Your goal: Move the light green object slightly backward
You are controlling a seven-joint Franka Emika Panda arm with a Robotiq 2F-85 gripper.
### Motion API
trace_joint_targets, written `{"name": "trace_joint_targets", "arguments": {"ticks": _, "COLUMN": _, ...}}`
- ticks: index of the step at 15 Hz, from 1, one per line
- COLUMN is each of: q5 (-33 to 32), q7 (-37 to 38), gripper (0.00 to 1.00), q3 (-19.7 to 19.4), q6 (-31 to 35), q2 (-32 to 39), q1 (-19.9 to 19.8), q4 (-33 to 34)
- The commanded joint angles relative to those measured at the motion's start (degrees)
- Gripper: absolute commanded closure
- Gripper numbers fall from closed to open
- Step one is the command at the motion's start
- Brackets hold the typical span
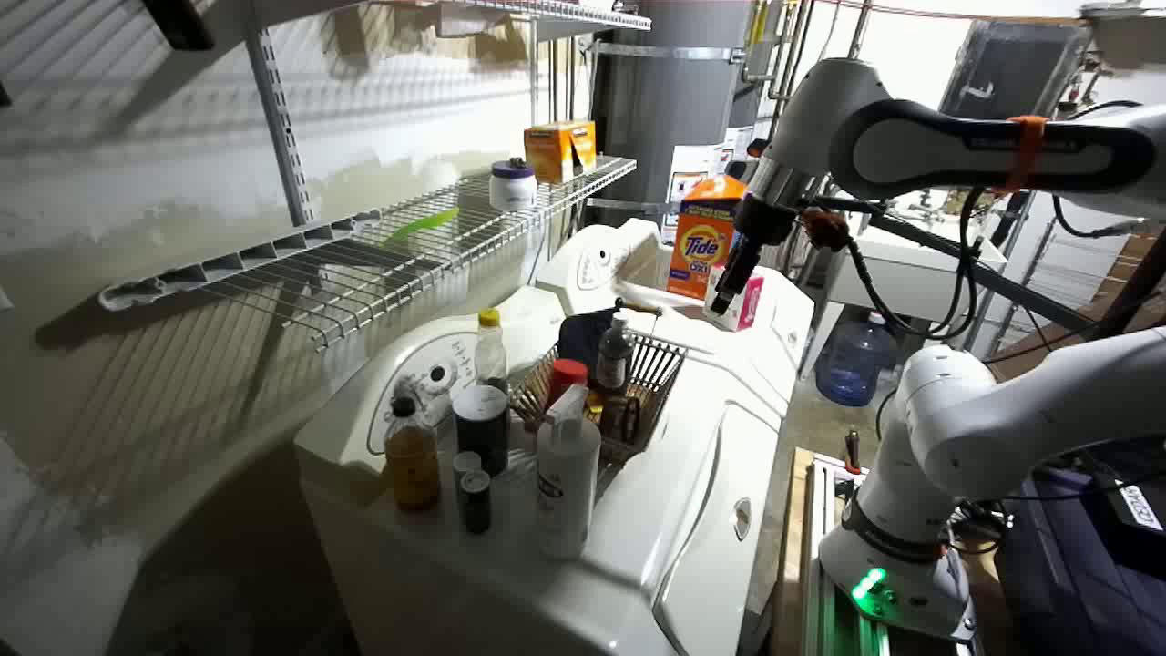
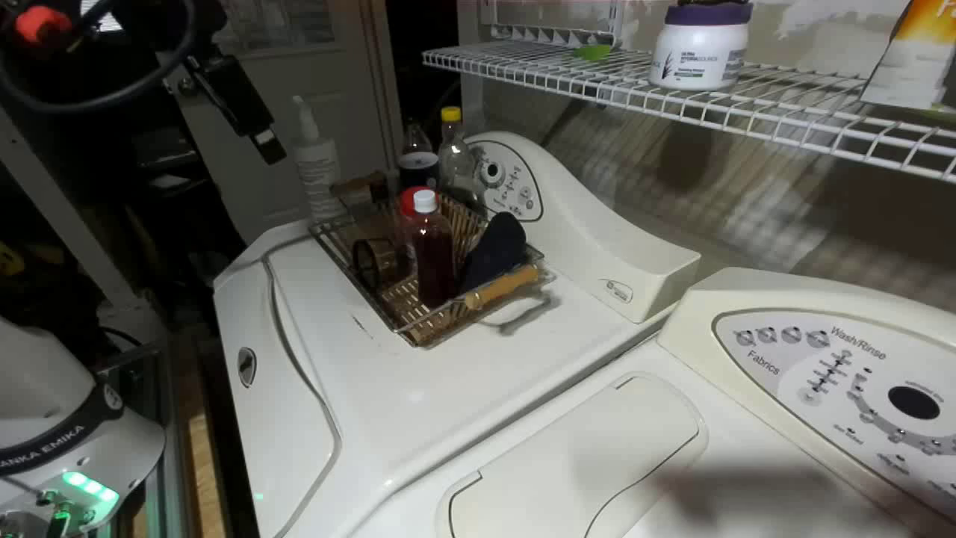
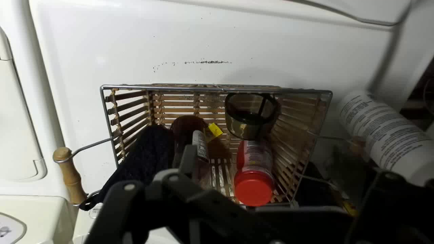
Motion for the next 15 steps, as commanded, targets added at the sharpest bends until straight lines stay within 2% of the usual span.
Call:
{"name": "trace_joint_targets", "arguments": {"ticks": 1, "q5": 0.46, "q7": -0.39, "gripper": 0.00, "q3": 0.43, "q6": -0.07, "q2": 0.13, "q1": -0.59, "q4": 0.09}}
{"name": "trace_joint_targets", "arguments": {"ticks": 9, "q5": 0.46, "q7": -0.39, "gripper": 0.00, "q3": 0.43, "q6": -0.07, "q2": 0.13, "q1": -0.59, "q4": 0.09}}
{"name": "trace_joint_targets", "arguments": {"ticks": 11, "q5": -0.80, "q7": -1.71, "gripper": 0.00, "q3": 2.09, "q6": 0.91, "q2": 3.11, "q1": 0.94, "q4": 2.51}}
{"name": "trace_joint_targets", "arguments": {"ticks": 15, "q5": -5.54, "q7": -6.11, "gripper": 0.00, "q3": 6.21, "q6": -0.35, "q2": 10.87, "q1": 3.53, "q4": 11.42}}
